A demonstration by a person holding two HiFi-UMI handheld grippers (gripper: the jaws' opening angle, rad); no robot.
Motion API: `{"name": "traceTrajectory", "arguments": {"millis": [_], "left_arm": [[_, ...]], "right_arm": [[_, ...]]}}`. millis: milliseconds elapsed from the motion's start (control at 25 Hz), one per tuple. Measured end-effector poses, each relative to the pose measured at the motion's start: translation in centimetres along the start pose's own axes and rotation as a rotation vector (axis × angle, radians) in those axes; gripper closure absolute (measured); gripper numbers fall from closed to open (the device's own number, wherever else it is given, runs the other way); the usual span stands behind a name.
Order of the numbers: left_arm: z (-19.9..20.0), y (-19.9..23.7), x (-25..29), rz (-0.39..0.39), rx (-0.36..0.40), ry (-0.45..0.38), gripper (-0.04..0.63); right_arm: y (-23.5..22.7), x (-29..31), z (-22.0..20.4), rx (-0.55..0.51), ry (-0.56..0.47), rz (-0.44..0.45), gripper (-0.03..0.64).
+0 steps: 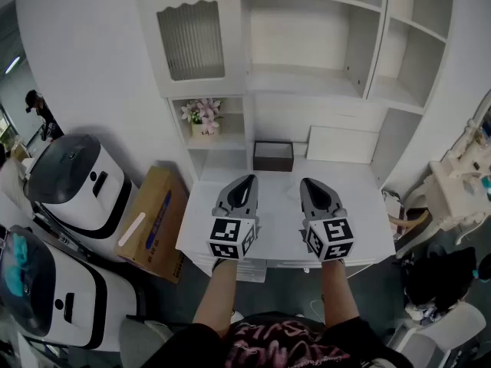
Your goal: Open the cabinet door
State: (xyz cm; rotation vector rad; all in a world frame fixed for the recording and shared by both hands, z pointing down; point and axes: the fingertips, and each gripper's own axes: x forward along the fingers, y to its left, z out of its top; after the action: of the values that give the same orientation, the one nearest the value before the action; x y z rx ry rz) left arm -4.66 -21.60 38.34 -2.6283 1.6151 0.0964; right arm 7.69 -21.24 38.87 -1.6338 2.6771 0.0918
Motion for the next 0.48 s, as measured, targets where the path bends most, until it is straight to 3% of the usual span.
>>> {"name": "traceTrajectory", "arguments": {"millis": [480], "left_arm": [[0.4, 2.2, 0.0, -0.010, -0.004, -0.009, 0.580]], "right_arm": [[1.4, 1.8, 0.5, -0.015, -0.001, -0.006, 0.603]]}}
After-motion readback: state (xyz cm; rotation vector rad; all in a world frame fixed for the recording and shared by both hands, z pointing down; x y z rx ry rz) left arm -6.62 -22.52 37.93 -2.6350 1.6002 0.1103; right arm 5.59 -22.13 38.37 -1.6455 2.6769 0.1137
